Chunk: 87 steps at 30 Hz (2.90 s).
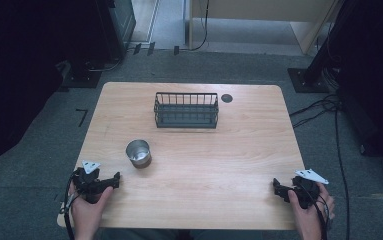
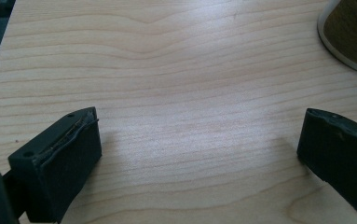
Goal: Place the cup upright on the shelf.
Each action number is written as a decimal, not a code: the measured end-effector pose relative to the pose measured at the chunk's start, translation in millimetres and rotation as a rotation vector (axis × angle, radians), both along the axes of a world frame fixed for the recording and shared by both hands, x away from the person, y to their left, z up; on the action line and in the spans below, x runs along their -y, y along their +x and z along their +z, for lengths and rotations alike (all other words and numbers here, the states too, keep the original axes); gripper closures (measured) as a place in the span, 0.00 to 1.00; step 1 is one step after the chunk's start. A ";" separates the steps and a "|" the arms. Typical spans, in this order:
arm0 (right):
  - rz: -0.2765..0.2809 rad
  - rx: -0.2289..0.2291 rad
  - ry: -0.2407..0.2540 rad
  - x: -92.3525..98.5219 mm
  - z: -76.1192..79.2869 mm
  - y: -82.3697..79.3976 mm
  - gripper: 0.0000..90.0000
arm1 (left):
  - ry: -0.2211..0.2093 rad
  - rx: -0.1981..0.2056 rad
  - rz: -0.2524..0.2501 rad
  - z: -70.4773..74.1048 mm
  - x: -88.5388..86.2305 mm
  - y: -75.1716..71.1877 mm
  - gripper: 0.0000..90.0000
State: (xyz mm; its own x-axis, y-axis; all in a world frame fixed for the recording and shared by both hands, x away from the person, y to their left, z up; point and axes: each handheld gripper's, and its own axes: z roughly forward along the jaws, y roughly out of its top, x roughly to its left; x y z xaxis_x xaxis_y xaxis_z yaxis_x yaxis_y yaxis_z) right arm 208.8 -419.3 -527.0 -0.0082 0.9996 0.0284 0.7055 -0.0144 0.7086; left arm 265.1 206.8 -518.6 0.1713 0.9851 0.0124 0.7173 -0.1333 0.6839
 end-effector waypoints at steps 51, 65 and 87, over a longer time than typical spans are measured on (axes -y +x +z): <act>0.000 0.001 0.001 -1.0 0.0 1.3 0.00 | -0.089 0.025 -0.243 35.5 80.9 29.6 0.04; 0.000 0.001 0.002 -1.0 0.0 1.3 0.00 | -0.068 0.025 -0.208 40.9 91.5 41.7 0.08; 0.000 0.001 0.002 -1.0 0.0 1.3 0.00 | -0.028 0.041 -0.184 46.1 100.7 50.8 0.21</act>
State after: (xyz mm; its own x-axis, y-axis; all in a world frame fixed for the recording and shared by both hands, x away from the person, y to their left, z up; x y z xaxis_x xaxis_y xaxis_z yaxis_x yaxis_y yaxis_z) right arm 210.1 -418.3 -527.0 -0.0079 0.9995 0.0303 0.7048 -0.0159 0.7092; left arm 315.9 106.1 -472.5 0.3488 0.9372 -0.0034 0.6538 -0.2407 0.7174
